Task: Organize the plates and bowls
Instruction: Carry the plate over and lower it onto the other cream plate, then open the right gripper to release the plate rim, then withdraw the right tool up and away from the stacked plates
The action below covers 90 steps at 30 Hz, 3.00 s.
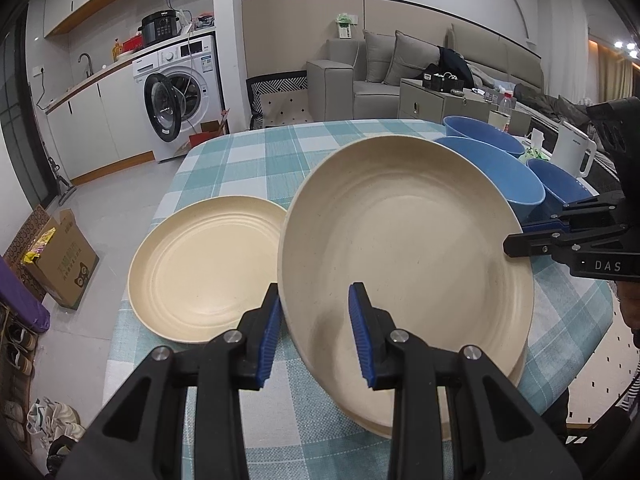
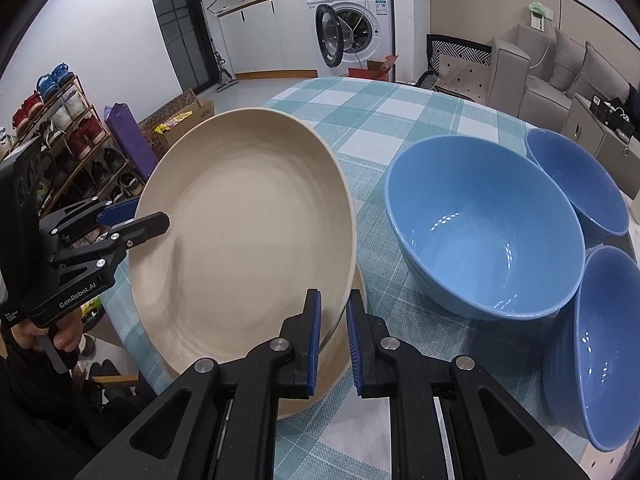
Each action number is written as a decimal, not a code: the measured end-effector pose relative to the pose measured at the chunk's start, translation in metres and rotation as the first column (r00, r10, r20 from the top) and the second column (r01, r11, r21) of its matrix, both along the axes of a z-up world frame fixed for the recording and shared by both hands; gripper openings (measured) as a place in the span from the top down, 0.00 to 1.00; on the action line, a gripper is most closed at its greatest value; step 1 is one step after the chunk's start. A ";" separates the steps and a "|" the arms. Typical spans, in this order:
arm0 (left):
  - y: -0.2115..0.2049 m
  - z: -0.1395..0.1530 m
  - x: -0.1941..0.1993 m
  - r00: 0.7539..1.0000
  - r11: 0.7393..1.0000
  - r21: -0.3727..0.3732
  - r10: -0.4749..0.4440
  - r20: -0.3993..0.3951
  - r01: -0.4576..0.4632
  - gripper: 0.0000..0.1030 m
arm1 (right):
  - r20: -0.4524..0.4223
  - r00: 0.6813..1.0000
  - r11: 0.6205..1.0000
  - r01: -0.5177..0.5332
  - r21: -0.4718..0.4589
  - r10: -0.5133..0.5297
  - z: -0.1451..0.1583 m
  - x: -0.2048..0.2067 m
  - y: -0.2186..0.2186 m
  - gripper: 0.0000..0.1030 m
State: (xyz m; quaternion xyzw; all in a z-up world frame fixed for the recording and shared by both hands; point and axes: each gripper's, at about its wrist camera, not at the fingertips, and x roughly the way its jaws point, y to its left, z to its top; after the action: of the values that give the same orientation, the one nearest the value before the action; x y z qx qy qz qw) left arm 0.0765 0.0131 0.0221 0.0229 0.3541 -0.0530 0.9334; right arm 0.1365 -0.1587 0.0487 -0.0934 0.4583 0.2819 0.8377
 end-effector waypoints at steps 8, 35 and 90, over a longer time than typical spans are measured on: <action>-0.001 -0.010 0.002 1.000 1.000 0.008 -0.006 -0.031 0.006 0.70 | -0.026 1.000 1.000 0.007 -0.009 -0.007 -0.009 0.003 0.000 0.87; -0.008 -0.030 0.005 0.996 0.999 0.041 -0.020 -0.090 0.024 0.70 | -0.074 0.997 0.995 0.004 -0.095 -0.011 -0.033 0.011 0.011 0.87; 0.002 -0.011 -0.015 1.000 1.000 0.024 -0.017 0.026 0.016 0.02 | -0.041 0.995 0.990 -0.091 -0.111 0.087 -0.027 -0.007 0.031 0.18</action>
State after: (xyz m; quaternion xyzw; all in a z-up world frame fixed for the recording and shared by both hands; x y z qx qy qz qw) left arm 0.0612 0.0152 0.0107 0.0374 0.3422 -0.0563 0.9372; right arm 0.1296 -0.1276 0.0220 -0.1556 0.4839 0.2942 0.8094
